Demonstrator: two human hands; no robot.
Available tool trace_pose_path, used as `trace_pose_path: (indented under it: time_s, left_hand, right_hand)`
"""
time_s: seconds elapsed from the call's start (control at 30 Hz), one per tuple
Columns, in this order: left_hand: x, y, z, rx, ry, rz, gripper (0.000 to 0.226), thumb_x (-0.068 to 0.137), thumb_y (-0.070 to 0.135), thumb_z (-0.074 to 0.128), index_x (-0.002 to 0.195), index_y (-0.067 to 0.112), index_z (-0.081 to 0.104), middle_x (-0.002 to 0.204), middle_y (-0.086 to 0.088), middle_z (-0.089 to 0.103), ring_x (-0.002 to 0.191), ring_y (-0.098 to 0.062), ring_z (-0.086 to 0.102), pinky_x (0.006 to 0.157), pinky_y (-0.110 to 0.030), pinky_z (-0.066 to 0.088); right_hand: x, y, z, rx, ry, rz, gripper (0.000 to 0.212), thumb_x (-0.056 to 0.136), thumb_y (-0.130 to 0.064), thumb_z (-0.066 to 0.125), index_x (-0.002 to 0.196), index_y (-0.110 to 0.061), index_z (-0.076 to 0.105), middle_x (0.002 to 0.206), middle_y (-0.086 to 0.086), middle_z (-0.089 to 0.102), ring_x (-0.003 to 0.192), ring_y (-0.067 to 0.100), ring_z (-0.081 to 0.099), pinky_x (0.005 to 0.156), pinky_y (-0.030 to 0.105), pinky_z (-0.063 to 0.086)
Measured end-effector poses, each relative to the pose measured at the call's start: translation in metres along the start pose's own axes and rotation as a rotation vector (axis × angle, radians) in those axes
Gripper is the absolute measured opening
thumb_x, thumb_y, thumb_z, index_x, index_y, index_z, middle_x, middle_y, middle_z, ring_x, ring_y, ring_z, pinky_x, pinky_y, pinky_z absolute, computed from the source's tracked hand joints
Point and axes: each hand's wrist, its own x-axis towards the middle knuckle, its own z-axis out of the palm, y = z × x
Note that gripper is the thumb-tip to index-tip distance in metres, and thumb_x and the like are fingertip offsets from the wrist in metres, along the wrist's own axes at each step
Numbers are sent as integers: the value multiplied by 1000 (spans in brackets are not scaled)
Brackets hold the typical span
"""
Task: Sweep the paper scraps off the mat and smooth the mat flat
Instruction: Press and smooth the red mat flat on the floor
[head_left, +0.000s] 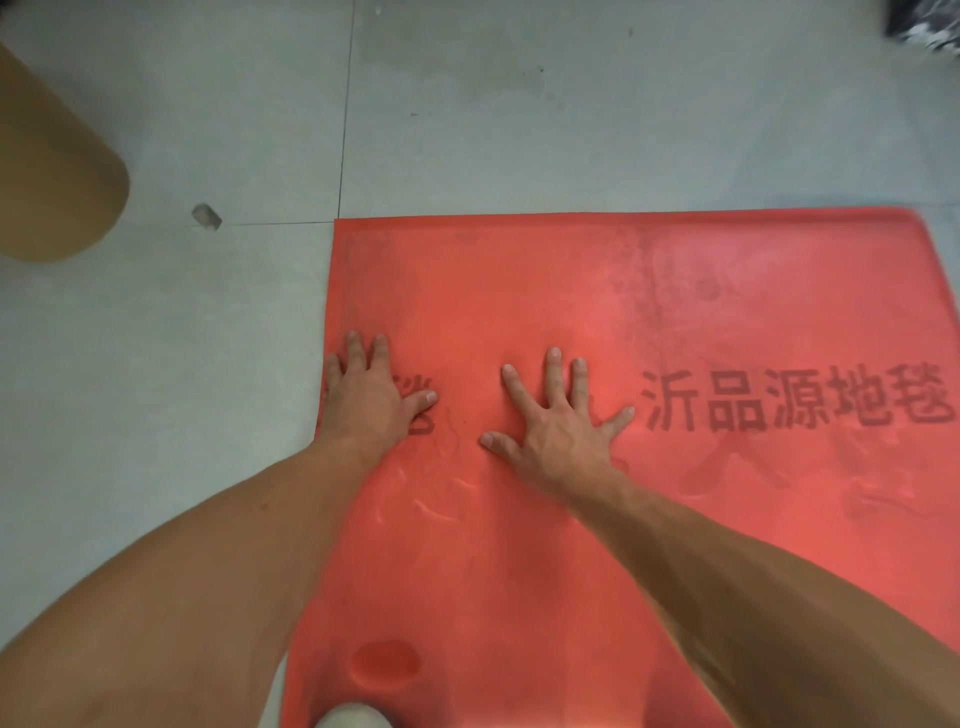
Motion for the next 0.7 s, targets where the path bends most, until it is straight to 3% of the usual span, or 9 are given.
trace_pose_path:
  time_s: [0.7]
  left_hand:
    - [6,-1,0,32,-28,1,102,81,68,57,156,19,7,163,-9,-3,148,-39,1,120,-47,12]
  right_hand:
    - [0,-2,-2,-17,-11,-4,84,85,-77,41,149,-54,-7,160,-3,-29,145,28,-30,97,84,-1]
